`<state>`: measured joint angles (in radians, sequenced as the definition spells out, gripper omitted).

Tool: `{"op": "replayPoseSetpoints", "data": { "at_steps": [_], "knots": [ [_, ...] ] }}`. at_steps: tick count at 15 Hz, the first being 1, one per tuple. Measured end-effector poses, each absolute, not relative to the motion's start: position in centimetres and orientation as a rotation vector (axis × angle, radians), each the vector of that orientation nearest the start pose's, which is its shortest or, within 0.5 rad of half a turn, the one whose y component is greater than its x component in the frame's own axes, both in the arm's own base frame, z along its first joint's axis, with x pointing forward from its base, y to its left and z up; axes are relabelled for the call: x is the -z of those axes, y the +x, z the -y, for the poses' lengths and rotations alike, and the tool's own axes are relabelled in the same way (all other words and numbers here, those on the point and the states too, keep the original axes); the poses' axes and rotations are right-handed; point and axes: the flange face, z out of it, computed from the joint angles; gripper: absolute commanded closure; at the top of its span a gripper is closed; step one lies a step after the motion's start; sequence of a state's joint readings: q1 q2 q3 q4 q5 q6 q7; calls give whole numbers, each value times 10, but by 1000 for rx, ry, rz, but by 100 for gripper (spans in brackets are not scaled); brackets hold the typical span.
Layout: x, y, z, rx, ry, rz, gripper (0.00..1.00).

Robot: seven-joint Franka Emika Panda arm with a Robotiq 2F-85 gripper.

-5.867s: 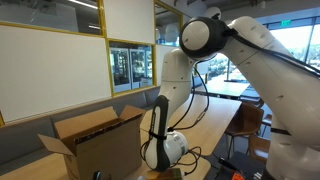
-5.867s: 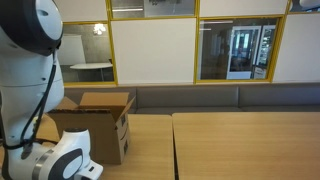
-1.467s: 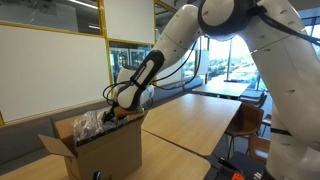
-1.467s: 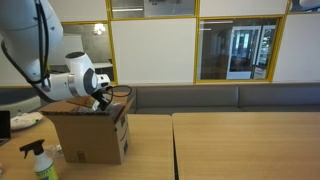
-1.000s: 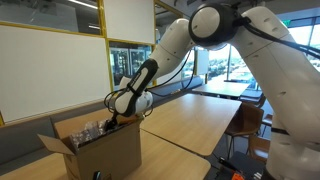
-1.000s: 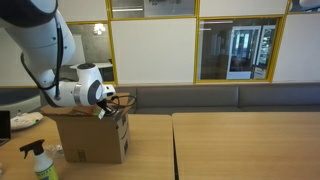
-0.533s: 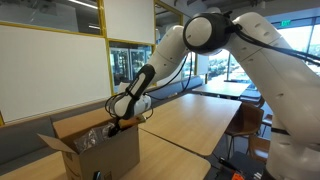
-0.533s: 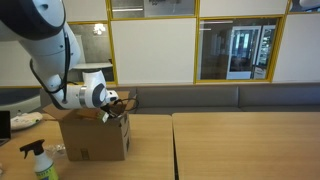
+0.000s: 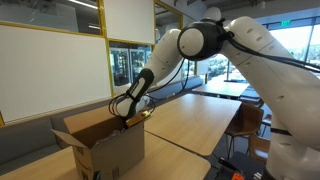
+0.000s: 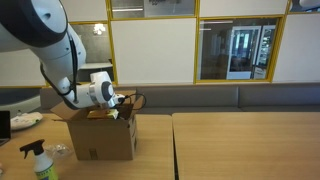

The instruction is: Pick up the objects from the table and put them in the box.

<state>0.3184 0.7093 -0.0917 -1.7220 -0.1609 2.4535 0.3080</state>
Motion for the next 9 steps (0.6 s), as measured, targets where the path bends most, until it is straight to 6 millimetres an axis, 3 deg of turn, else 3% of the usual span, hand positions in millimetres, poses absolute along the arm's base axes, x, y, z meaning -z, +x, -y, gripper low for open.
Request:
{"op": "replayPoseSetpoints", "data": {
  "at_steps": [5,9],
  "knots": [
    [-151,649,-124,-68,-3392,107,84],
    [-145,645,-100,-173,-3457,78,84]
  ]
}}
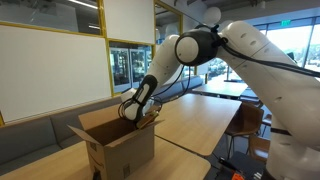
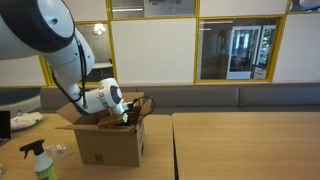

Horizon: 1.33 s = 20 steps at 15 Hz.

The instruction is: Pick up the objects from the table and put them in the box.

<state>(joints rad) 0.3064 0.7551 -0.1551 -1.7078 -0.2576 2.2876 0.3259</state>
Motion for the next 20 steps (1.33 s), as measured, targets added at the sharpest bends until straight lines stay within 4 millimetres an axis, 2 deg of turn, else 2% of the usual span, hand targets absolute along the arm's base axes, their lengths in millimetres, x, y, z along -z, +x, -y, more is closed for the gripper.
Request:
{"op": "replayPoseSetpoints", "data": {
  "at_steps": [6,10,16,20],
  "knots": [
    [-140,638,-63,-287,-3514,-21,83],
    [-139,623,-37,-351,-3528,-110,85],
    [-146,572,-2,-476,-3523,-261,84],
    [-155,535,11,-540,-3511,-336,83]
  ]
}}
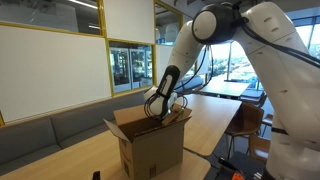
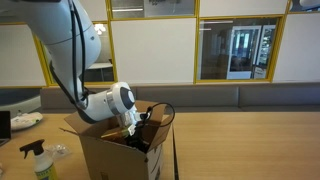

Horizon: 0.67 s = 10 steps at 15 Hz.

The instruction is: Pick up the objects from the table and put them in the box.

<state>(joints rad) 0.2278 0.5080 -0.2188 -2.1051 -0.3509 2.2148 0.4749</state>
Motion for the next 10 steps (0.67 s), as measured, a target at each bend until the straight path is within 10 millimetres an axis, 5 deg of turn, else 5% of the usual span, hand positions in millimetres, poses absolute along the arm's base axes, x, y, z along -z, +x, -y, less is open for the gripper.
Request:
{"op": "replayPoseSetpoints", "data": {
  "at_steps": [3,4,6,10],
  "knots": [
    [-163,512,17,-566,-3498,-384,81],
    [-166,507,19,-569,-3495,-397,59],
    [-173,498,22,-565,-3489,-423,56],
    [-192,495,29,-514,-3478,-468,27]
  ]
}}
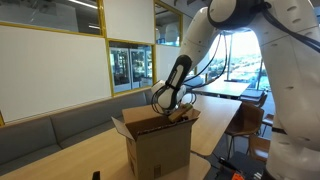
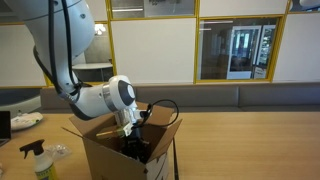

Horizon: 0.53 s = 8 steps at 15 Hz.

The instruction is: Pick up the objects from the table and put them in the box.

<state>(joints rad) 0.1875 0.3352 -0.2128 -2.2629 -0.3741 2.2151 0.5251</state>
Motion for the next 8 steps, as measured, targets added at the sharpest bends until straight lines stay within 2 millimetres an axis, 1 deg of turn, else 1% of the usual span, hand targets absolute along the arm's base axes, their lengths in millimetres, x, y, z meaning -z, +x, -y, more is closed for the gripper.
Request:
{"op": "replayPoseSetpoints", "data": {
  "at_steps": [3,4,8],
  "knots": [
    [-214,503,34,-431,-3483,-486,5],
    [-222,505,35,-400,-3485,-489,1],
    [-253,518,34,-274,-3491,-488,0]
  ]
}}
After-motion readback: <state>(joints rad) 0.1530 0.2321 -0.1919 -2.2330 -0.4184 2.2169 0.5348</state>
